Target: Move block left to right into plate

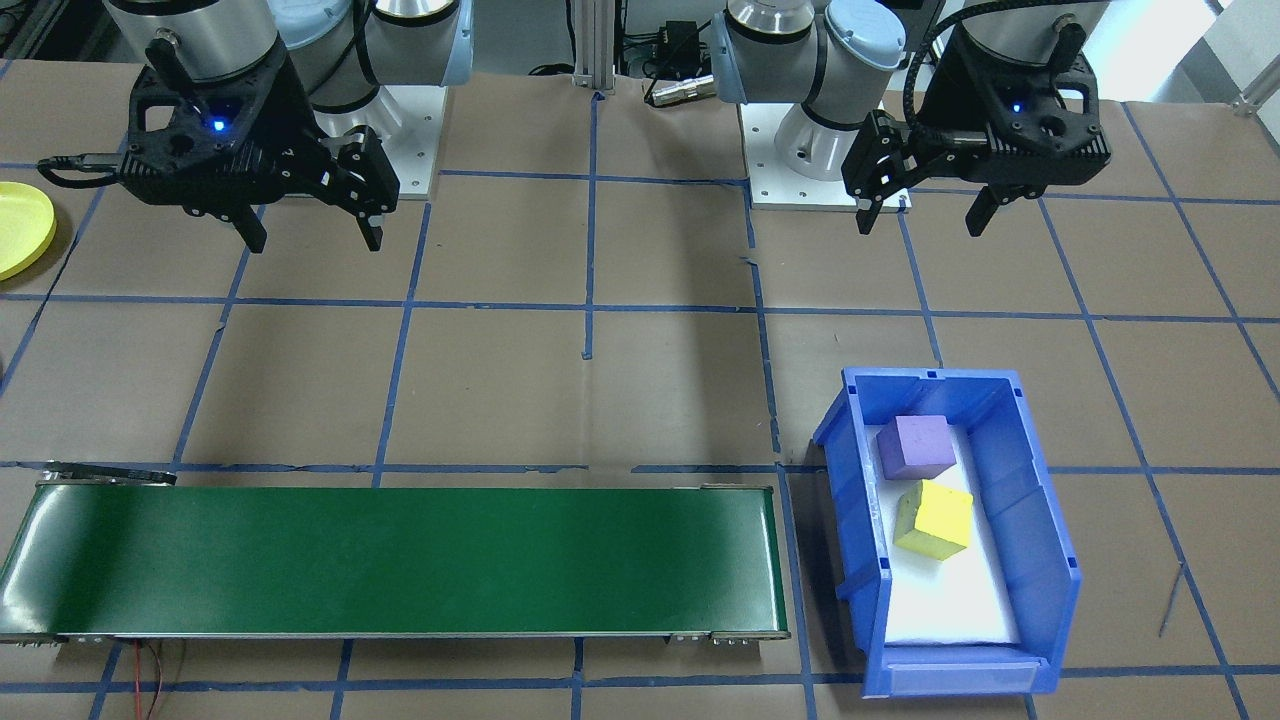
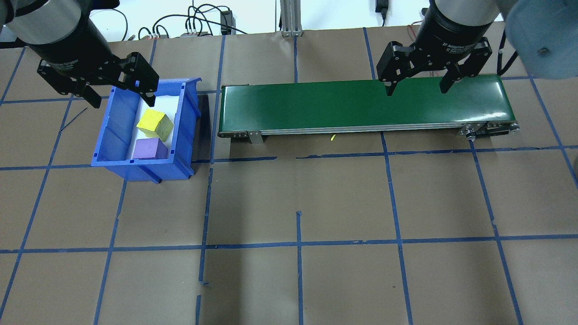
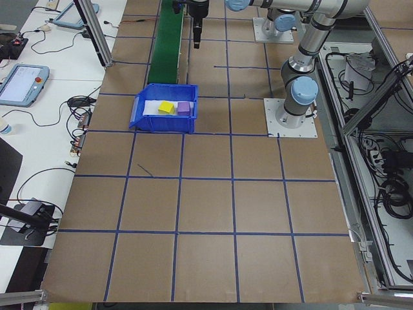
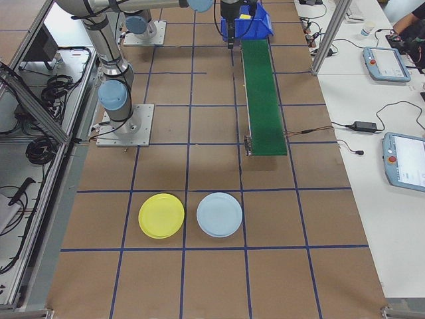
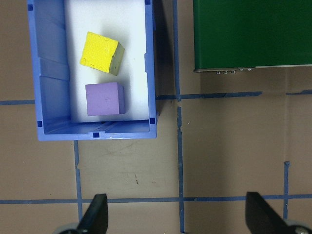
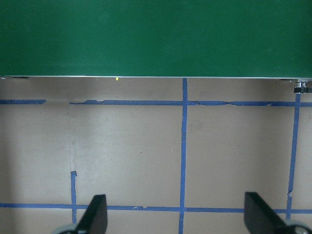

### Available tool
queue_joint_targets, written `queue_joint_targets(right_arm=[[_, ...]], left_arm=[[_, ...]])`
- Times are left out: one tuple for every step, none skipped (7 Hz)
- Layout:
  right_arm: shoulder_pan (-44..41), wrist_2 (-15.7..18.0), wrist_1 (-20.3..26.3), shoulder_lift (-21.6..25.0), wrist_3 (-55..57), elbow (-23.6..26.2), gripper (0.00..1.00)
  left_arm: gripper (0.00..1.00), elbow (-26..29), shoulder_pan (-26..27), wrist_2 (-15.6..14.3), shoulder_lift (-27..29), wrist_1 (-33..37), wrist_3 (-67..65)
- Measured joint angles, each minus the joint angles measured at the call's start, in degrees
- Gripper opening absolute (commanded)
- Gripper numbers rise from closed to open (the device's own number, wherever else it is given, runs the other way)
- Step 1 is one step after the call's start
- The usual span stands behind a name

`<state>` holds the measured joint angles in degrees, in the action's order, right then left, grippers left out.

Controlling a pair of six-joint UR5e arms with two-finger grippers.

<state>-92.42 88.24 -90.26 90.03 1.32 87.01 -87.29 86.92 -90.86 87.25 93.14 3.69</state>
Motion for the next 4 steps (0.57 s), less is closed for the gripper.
queue_joint_targets(right_arm=[[0.01,0.0,0.0,-0.01,0.0,0.0,1.0],[0.01,0.0,0.0,-0.02,0.0,0.0,1.0],[0.02,0.02,0.0,-0.03,0.0,0.0,1.0],[0.04,0.04,0.0,-0.03,0.0,0.0,1.0]], left_arm=[[1.0,-0.06,0.06,0.26,0.12,0.21,0.07],[1.0,-0.16,0.25,0.34,0.24,0.36,0.27],[1.0,-0.27,0.51,0.01,0.35,0.43,1.73],[1.0,-0.52,0.36,-0.84,0.8,0.21,4.83]])
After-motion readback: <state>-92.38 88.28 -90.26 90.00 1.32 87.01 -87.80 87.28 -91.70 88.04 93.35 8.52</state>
